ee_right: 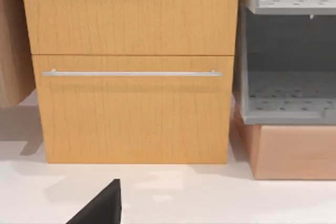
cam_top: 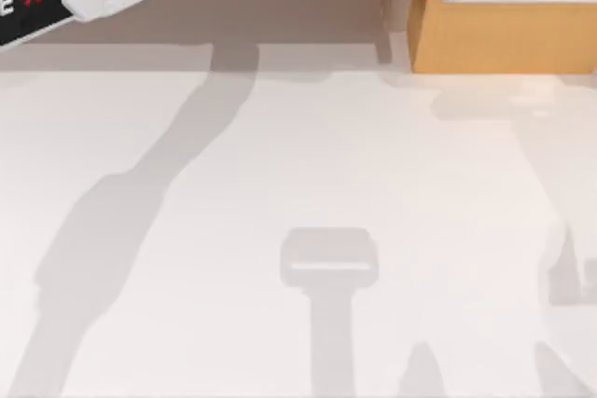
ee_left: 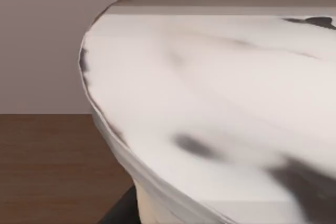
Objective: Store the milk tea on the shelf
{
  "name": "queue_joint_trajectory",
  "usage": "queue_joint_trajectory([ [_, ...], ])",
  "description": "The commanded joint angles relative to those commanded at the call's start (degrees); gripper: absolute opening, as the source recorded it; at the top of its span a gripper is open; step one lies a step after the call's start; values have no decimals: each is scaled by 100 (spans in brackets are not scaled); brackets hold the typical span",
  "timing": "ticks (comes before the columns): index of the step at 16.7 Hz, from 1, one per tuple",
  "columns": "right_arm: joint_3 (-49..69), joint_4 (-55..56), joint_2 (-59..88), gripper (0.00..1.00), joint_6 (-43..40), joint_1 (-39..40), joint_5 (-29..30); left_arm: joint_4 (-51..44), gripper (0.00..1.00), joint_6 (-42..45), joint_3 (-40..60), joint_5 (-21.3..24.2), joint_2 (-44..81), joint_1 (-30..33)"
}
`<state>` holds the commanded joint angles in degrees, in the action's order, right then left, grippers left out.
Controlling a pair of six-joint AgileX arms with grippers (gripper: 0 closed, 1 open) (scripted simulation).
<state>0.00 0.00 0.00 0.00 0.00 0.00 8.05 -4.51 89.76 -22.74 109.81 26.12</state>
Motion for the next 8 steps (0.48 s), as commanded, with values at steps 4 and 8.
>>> queue_joint_trajectory([
  [4, 0, 0, 0, 100, 0, 0, 0, 129, 0, 9, 141, 60, 404, -77],
  [8, 0, 0, 0, 100, 0, 0, 0, 374, 0, 22, 417, 159, 768, -175],
])
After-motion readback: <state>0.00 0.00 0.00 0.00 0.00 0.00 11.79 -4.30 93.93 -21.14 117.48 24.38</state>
